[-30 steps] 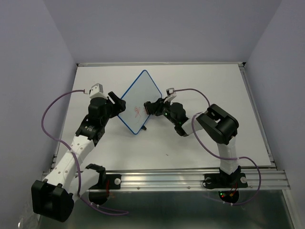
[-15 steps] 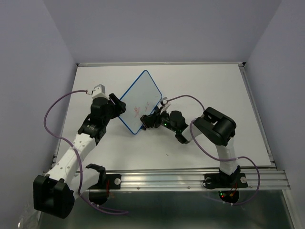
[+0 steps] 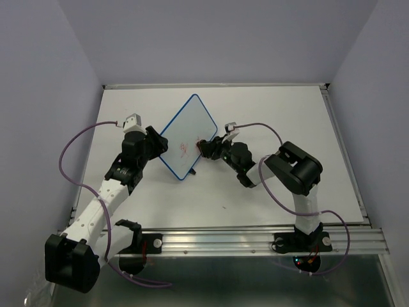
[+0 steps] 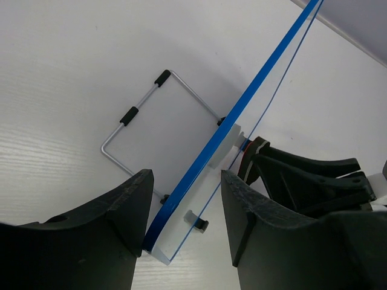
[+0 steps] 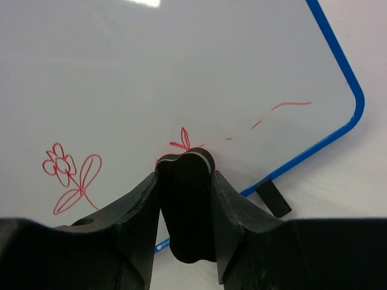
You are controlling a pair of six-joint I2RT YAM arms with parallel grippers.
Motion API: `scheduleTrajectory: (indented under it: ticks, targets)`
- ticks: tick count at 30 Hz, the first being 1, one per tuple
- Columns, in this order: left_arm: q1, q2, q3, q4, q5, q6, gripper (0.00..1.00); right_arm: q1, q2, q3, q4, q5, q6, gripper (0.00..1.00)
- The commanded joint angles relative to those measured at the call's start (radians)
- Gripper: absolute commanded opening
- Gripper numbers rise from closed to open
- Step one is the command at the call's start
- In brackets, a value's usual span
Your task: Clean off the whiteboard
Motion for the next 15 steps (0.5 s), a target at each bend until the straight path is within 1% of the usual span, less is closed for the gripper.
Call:
scheduleTrajectory:
  ticks: [1, 6, 10, 11, 15]
  targets:
    - [-0.005, -0.007, -0.007, 0.035, -0.017, 0.025, 0.59, -0.007, -0.021, 0.07, 0.032, 0.02, -0.015, 0.01]
    - [-0.005, -0.002, -0.009, 0.036, -0.021, 0.028, 0.58, -0.016, 0.018, 0.13, 0.032, 0.008, -0.011, 0.01]
    - [-0.005, 0.002, -0.009, 0.038, -0.019, 0.028, 0.58, -0.016, 0.05, 0.168, 0.009, -0.052, -0.015, 0.01]
    - [-0.005, 0.004, -0.007, 0.038, -0.018, 0.028, 0.58, -0.016, 0.056, 0.173, 0.006, -0.114, -0.009, 0.01]
    - [-0.005, 0.008, -0.002, 0.042, -0.007, 0.029, 0.55, -0.016, 0.078, 0.158, 0.046, -0.205, 0.015, 0.01]
